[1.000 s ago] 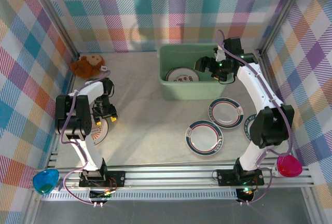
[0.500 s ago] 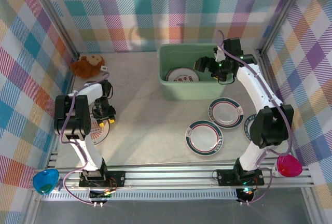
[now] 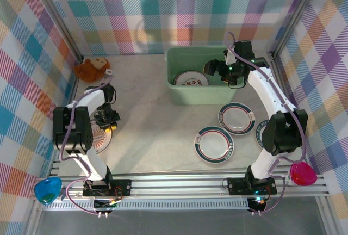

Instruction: Place the plates into the plastic bin on the countertop

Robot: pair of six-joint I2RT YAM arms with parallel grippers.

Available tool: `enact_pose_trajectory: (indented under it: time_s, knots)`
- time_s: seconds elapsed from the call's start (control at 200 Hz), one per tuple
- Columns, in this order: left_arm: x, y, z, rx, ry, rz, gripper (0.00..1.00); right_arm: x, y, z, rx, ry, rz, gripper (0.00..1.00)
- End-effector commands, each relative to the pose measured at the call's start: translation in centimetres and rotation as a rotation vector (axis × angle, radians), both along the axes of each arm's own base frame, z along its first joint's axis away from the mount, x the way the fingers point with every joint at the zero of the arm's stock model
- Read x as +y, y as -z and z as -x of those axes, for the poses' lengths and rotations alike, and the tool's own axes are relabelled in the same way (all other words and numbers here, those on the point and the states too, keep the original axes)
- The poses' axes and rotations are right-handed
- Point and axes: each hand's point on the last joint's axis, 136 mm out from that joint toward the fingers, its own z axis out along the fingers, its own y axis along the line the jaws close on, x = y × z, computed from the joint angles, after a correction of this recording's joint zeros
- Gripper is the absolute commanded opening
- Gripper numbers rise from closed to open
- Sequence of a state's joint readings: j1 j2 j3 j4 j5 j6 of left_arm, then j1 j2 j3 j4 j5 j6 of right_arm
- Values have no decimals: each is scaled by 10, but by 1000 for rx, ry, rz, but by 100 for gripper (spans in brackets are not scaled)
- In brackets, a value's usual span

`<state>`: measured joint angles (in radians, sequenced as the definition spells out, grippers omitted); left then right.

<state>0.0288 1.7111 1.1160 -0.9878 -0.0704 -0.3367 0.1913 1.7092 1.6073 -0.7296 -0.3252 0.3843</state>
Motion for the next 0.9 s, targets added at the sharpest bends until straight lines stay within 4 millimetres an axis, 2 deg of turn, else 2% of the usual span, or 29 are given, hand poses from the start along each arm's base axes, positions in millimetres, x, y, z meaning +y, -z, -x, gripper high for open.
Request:
enact_pose_trajectory:
  time_s: [0.0, 0.24, 0.415, 0.485, 0.56, 0.685, 0.79, 0.895]
  knots:
    - [-27, -26, -16, -123, -59, 159, 5, -2, 6, 13, 49, 2, 5, 99]
    - [-52, -97, -42, -349, -156, 277, 1, 14, -16, 21, -52, -70, -52, 100]
    - [-66, -155, -62, -534, -183, 300, 0, 30, -47, 28, -202, -152, -114, 95]
    - [-76, -182, -72, -612, -197, 340, 0, 45, -64, 36, -289, -235, -130, 91]
    - [-88, -211, -82, -698, -203, 371, 0, 68, -79, 50, -388, -344, -131, 82]
    - [-104, -256, -99, -835, -232, 441, 0, 107, -90, 75, -532, -508, -98, 55]
    - [-121, -289, -108, -921, -255, 532, 0, 135, -93, 91, -635, -587, -60, 53]
    - [-136, -314, -109, -969, -257, 594, 0, 163, -96, 110, -783, -668, -13, 52]
